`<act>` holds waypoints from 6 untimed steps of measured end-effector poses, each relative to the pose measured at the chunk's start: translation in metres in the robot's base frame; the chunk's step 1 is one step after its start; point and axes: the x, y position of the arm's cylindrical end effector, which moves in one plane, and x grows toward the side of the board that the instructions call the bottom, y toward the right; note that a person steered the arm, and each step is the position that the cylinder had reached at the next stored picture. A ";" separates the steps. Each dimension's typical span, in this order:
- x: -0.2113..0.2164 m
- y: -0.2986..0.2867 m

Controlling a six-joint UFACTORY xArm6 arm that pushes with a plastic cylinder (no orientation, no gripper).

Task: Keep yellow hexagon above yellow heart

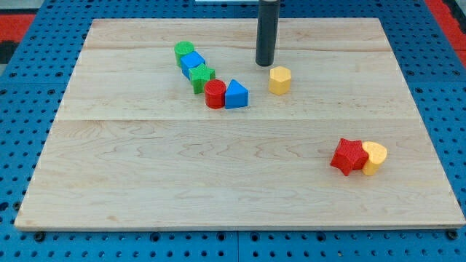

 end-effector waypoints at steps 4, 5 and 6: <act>0.031 0.027; 0.033 0.040; 0.041 0.048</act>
